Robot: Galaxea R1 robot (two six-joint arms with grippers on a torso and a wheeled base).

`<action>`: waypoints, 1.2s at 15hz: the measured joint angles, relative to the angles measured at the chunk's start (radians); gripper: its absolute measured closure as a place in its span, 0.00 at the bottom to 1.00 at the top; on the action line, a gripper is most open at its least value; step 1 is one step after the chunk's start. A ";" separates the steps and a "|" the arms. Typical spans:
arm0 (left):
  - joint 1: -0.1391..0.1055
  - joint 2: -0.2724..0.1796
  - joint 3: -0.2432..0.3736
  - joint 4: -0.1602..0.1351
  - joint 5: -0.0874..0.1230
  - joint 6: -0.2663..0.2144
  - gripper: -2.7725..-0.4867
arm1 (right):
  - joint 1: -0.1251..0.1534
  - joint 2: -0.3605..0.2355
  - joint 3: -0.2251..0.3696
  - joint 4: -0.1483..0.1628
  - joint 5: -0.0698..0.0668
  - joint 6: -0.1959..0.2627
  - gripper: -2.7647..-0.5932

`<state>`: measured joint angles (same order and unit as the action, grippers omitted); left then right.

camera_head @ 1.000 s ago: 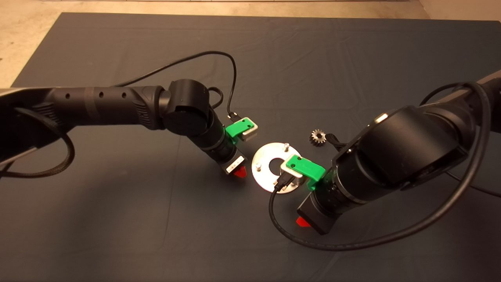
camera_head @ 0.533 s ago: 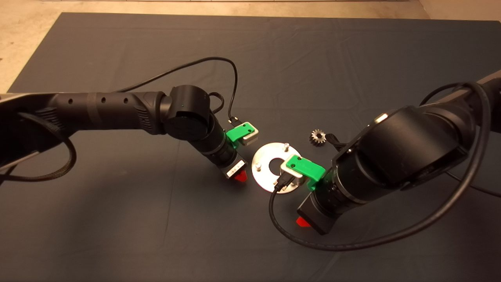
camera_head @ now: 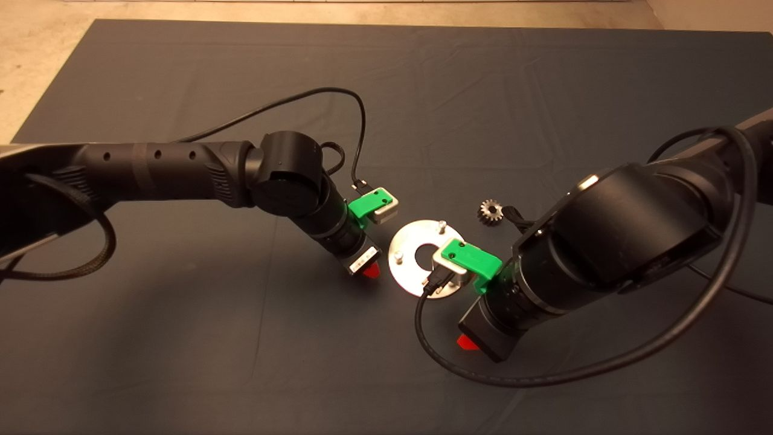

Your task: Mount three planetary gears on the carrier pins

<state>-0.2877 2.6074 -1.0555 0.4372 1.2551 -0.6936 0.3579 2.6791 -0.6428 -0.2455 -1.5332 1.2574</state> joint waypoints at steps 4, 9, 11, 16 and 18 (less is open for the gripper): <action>0.000 -0.001 0.003 0.000 -0.001 0.000 0.44 | 0.000 0.000 0.000 0.000 0.000 0.000 0.61; 0.000 -0.012 0.004 -0.001 -0.010 0.000 0.49 | 0.000 0.000 0.000 0.000 0.000 0.000 0.61; 0.000 -0.015 0.004 -0.001 -0.011 0.000 0.49 | 0.000 0.000 0.000 0.000 0.000 0.000 0.61; 0.000 -0.015 0.004 -0.001 -0.011 0.000 0.49 | 0.000 0.000 0.000 0.000 0.000 0.000 0.61; 0.001 -0.018 0.005 -0.001 -0.016 0.000 0.49 | 0.000 0.000 0.000 0.000 0.000 0.000 0.61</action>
<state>-0.2866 2.5891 -1.0506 0.4362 1.2387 -0.6936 0.3579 2.6791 -0.6428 -0.2456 -1.5332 1.2570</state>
